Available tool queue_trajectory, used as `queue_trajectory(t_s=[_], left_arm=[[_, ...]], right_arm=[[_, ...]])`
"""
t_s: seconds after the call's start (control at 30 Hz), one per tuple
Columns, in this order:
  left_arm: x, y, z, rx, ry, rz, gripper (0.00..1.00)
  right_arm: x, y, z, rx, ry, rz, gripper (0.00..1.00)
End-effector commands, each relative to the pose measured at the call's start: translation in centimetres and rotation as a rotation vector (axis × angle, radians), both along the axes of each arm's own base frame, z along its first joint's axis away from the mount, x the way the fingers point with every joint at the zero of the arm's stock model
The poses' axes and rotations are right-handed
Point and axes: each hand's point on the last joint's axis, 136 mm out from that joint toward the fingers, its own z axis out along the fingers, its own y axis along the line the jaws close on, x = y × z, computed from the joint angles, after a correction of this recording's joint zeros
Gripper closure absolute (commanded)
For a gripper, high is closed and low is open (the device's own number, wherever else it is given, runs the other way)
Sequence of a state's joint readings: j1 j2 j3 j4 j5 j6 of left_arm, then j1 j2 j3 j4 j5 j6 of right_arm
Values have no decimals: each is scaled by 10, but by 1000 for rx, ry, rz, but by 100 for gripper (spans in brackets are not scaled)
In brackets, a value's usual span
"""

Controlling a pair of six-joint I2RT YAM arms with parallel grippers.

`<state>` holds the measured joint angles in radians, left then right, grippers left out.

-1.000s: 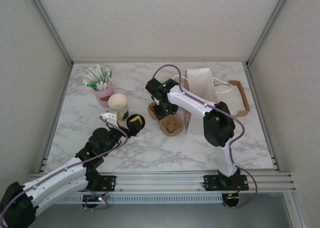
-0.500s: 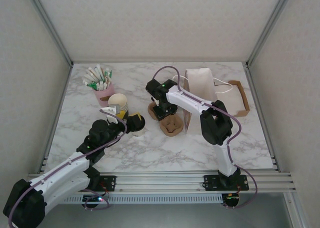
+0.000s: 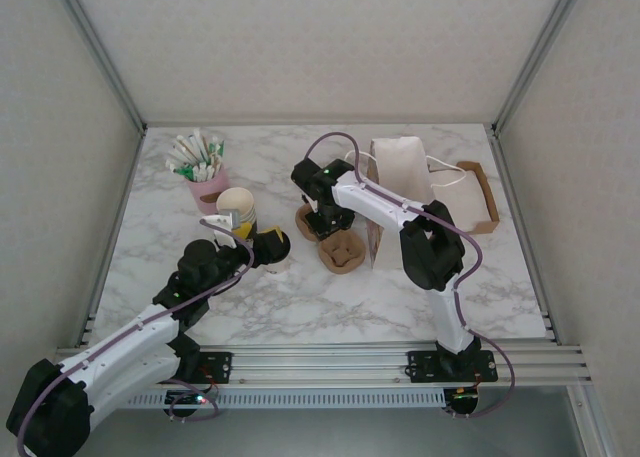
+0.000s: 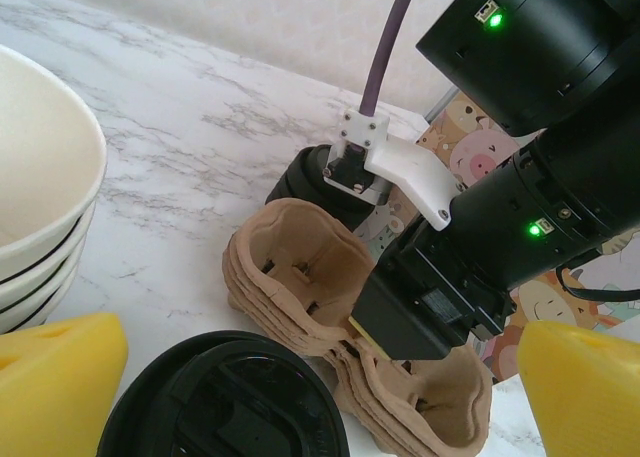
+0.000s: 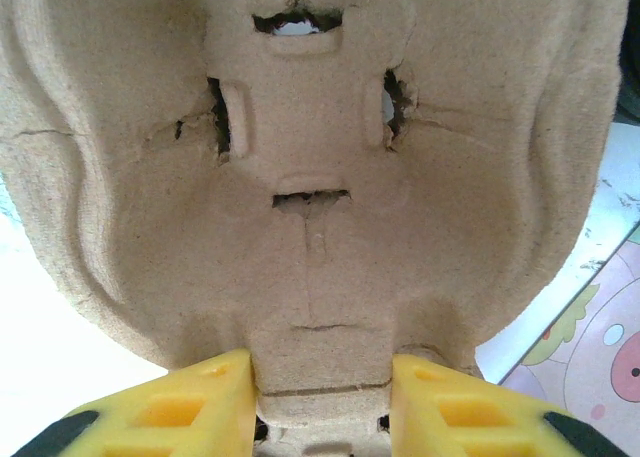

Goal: Pack the takeout coffee

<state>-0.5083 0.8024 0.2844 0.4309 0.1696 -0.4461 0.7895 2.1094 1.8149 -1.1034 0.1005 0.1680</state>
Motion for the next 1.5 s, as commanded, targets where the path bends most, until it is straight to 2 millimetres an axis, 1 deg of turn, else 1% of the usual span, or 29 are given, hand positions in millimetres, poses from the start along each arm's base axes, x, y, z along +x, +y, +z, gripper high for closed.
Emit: queue_trajectory(t_s=[0.0,0.2,0.8,1.1,1.47], left_arm=[[2,-1,21,-41,-49,-8,0],[3,-1,20,-38,-47,-6,0],[3,1,21,-35,-54,5,0],[0,6,25,-40,-78,24,0],[-3,7,29,-49,-96,20,0]], right_arm=[[0,2,13,26,0,-8,65],[-1,4,21,45,0,-15,65],[-4,4,36,72,-5,-35,67],[-9,12,66,168,-22,-35,67],[-16,14,101,255,-51,-32,66]])
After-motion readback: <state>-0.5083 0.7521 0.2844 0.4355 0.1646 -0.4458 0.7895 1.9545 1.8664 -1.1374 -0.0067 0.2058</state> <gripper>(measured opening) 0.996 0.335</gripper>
